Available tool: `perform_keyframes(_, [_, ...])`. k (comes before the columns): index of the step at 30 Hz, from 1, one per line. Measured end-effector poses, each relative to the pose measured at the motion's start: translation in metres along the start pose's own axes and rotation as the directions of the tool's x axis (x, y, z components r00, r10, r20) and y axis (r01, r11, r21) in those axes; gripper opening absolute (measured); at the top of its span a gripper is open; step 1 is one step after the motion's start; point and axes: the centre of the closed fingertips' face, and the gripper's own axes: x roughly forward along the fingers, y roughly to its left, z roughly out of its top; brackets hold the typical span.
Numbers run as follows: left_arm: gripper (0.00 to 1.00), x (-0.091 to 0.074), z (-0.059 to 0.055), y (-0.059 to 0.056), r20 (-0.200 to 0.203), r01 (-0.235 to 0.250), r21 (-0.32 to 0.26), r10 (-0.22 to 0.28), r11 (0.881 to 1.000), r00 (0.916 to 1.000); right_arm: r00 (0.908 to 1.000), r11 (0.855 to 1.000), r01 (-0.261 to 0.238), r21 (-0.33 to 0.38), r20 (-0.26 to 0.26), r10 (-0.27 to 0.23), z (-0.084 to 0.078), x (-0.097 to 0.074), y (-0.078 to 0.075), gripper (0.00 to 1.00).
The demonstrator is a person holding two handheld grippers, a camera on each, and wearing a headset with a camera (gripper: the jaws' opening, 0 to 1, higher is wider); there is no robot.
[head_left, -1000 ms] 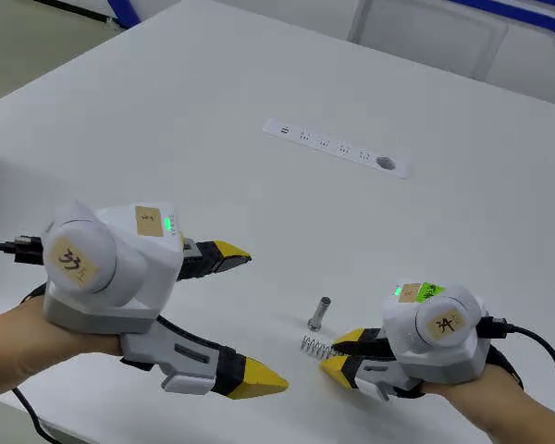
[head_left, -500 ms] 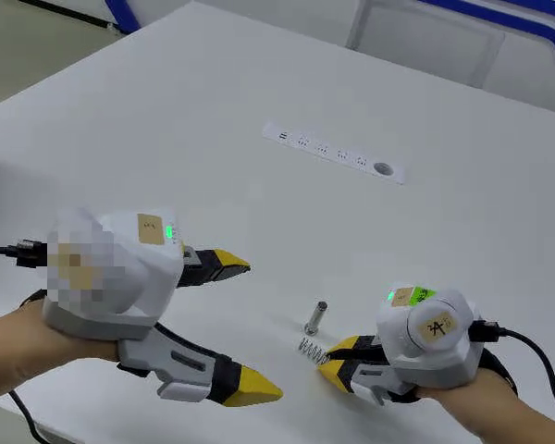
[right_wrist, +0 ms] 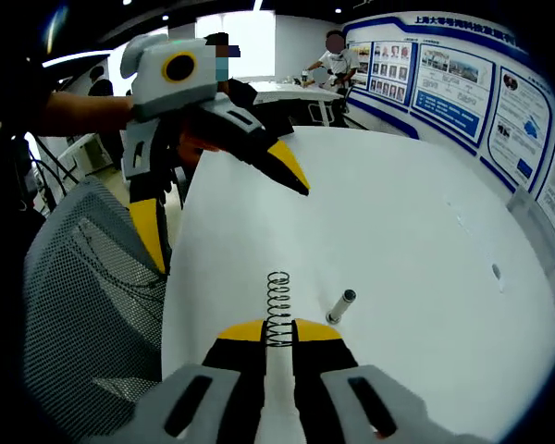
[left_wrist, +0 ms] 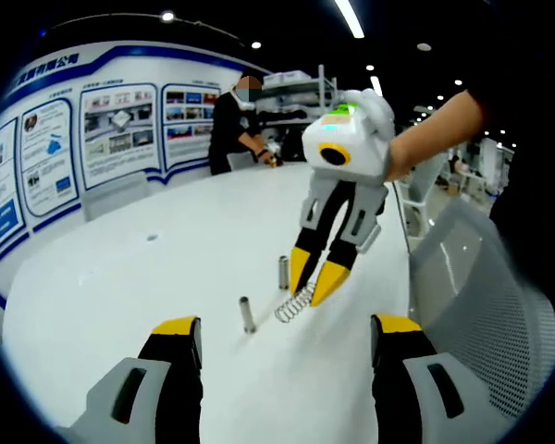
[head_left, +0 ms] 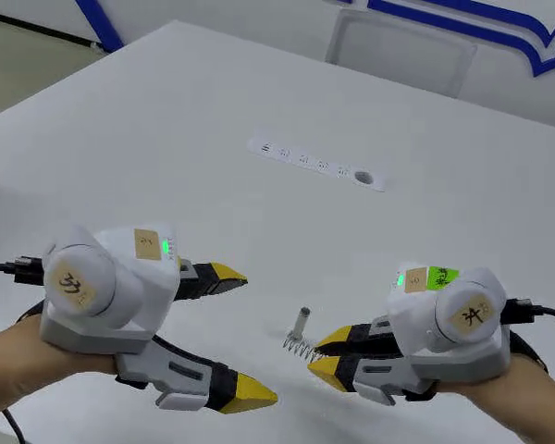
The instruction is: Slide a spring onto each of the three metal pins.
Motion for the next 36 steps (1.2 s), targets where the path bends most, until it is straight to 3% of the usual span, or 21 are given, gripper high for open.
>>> perform_keyframes(5, [0.65,0.004,0.01,-0.002,0.008,0.01,0.02,-0.01,1.0,0.9999,0.9998,0.998,-0.009,-0.068,0.017,0.01,0.018,-0.013,0.009,0.11])
perform_keyframes(10, [0.54,0.005,0.021,-0.012,0.021,0.048,0.045,-0.049,0.998,0.9986,0.9997,0.988,-0.024,-0.153,0.003,0.025,0.022,-0.023,0.019,0.11])
perform_keyframes(21, [0.29,0.013,0.023,-0.04,-0.006,0.133,0.088,-0.133,0.987,0.9911,0.999,0.971,-0.044,-0.235,0.001,0.045,0.023,-0.036,0.034,0.11])
perform_keyframes(31, [0.13,0.014,0.023,-0.05,-0.026,0.18,0.104,-0.178,0.978,0.9836,0.9986,0.963,-0.049,-0.266,0.007,0.053,0.027,-0.04,0.038,0.11])
perform_keyframes(36, [0.11,0.011,0.025,-0.052,-0.027,0.192,0.132,-0.19,0.972,0.9814,0.9981,0.954,-0.053,-0.295,0.013,0.06,0.028,-0.042,0.042,0.11])
